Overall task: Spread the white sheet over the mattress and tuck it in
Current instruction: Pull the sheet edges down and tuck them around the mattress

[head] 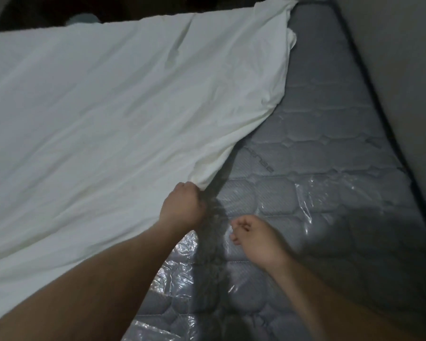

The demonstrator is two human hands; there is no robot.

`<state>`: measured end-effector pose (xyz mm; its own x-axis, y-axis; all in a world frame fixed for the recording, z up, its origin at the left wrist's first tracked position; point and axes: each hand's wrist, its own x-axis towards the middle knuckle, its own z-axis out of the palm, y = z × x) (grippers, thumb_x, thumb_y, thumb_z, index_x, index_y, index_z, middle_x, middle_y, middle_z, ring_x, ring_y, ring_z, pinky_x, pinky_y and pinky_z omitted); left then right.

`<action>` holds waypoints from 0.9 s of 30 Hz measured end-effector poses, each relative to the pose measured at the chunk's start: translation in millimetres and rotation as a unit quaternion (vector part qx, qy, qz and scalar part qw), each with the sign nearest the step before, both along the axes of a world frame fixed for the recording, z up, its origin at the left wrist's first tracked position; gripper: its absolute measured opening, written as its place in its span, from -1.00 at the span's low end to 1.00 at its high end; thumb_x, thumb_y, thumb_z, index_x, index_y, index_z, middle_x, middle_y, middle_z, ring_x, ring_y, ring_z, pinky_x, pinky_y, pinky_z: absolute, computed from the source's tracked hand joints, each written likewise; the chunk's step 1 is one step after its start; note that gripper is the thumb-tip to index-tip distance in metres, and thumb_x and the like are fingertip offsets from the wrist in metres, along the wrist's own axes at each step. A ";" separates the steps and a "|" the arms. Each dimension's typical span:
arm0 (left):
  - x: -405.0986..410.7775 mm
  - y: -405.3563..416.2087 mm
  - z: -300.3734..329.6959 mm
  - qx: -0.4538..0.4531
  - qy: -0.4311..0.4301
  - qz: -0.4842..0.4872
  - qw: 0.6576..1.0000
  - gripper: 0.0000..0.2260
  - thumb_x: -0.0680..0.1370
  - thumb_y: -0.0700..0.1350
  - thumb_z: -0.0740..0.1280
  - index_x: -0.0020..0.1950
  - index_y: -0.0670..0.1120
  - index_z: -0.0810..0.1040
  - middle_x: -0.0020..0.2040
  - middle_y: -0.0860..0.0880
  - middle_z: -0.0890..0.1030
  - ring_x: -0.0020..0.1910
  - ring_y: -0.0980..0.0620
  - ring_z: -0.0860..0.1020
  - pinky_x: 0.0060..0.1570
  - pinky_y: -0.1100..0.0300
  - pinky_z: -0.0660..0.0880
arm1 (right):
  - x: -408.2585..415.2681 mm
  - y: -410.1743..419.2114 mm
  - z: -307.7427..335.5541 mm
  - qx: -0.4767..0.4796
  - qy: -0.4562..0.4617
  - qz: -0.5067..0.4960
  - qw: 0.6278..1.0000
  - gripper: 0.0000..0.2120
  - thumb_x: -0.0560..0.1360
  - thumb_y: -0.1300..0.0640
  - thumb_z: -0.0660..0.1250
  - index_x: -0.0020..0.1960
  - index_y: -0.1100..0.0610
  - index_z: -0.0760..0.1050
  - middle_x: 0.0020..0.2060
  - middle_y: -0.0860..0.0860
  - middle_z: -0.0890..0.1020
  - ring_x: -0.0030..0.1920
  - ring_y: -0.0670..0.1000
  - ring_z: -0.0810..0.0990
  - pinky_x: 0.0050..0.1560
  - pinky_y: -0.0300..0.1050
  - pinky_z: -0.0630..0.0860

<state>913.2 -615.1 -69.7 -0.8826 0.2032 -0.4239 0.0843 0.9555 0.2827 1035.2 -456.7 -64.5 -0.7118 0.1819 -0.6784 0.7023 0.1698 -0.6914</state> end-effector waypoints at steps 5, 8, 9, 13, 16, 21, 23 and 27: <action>-9.1 -20.4 85.7 0.072 0.052 0.151 0.985 -0.80 0.54 -0.15 0.27 0.14 -0.06 0.35 -0.09 -0.03 0.53 -0.13 -0.13 0.52 -0.11 0.03 0.47 | -21.0 -29.2 36.4 -0.121 -0.016 -0.115 0.986 -0.86 0.69 0.15 0.22 0.19 0.09 0.53 -0.08 0.05 0.69 -0.08 0.00 0.66 -0.09 -0.18 0.55; -18.0 -39.7 139.3 0.085 0.085 0.101 0.988 -0.80 0.63 -0.06 0.30 0.23 -0.05 0.42 0.04 -0.11 0.61 -0.04 -0.19 0.56 -0.09 0.07 0.42 | -36.5 -53.8 73.9 -0.179 -0.002 -0.148 0.973 -0.77 0.68 0.15 0.24 0.32 0.07 0.44 0.01 0.04 0.67 -0.05 0.02 0.64 -0.03 -0.09 0.51; -20.9 -46.4 157.8 0.094 0.095 0.086 0.987 -0.79 0.63 0.01 0.32 0.23 -0.03 0.48 0.05 -0.08 0.63 0.01 -0.17 0.58 -0.09 0.10 0.40 | -41.6 -61.7 85.9 -0.185 0.005 -0.141 0.973 -0.72 0.66 0.14 0.27 0.36 0.04 0.41 0.04 0.02 0.66 -0.05 0.01 0.63 -0.03 -0.09 0.51; -30.0 -64.1 226.1 0.130 0.118 0.054 0.983 -0.71 0.61 0.19 0.33 0.03 -0.03 0.62 -0.22 0.01 0.60 -0.12 -0.11 0.59 -0.21 0.11 0.35 | -61.2 -95.5 121.7 -0.175 0.061 -0.076 0.980 -0.41 0.55 0.09 0.46 0.49 -0.03 0.28 0.22 -0.02 0.59 0.13 -0.04 0.60 0.12 -0.12 0.55; -30.0 -73.8 274.5 0.151 0.113 0.028 0.982 -0.72 0.62 0.16 0.34 -0.03 -0.05 0.64 -0.31 0.02 0.57 -0.27 -0.05 0.54 -0.26 0.11 0.40 | -78.5 -126.4 147.9 -0.079 0.104 -0.038 0.991 -0.15 0.46 -0.03 0.56 0.61 0.00 0.18 0.43 0.05 0.41 0.39 0.08 0.47 0.34 -0.02 0.47; -24.4 -89.5 320.9 0.168 0.120 -0.020 0.978 -0.74 0.62 0.13 0.35 -0.05 -0.05 0.63 -0.31 0.02 0.57 -0.29 0.02 0.53 -0.24 0.10 0.45 | -100.4 -155.8 156.6 -0.086 0.060 -0.122 0.987 -0.20 0.47 -0.08 0.52 0.57 0.07 0.22 0.43 0.14 0.46 0.33 0.21 0.53 0.33 0.11 0.52; -26.5 -97.8 326.0 0.163 0.124 -0.026 0.978 -0.75 0.64 0.12 0.33 -0.02 -0.05 0.62 -0.30 0.05 0.56 -0.26 0.00 0.53 -0.23 0.09 0.43 | -102.8 -165.7 142.8 -0.109 0.032 -0.129 0.985 -0.27 0.51 0.00 0.50 0.55 0.14 0.24 0.40 0.20 0.49 0.32 0.24 0.55 0.35 0.14 0.50; -28.7 -110.6 307.8 0.117 0.150 -0.051 0.980 -0.88 0.66 0.03 0.24 0.10 0.04 0.53 -0.18 0.13 0.55 -0.12 0.00 0.54 -0.19 0.12 0.38 | -86.4 -180.5 108.0 -0.051 -0.028 -0.061 0.996 -0.37 0.55 0.15 0.41 0.54 0.26 0.29 0.39 0.24 0.49 0.36 0.23 0.51 0.37 -0.02 0.47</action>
<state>884.5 -725.7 238.1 -0.9302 0.3581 -0.0805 0.2891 0.8499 0.4405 948.9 -637.2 43.5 -0.6487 0.1930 -0.7362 0.7518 0.0124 -0.6593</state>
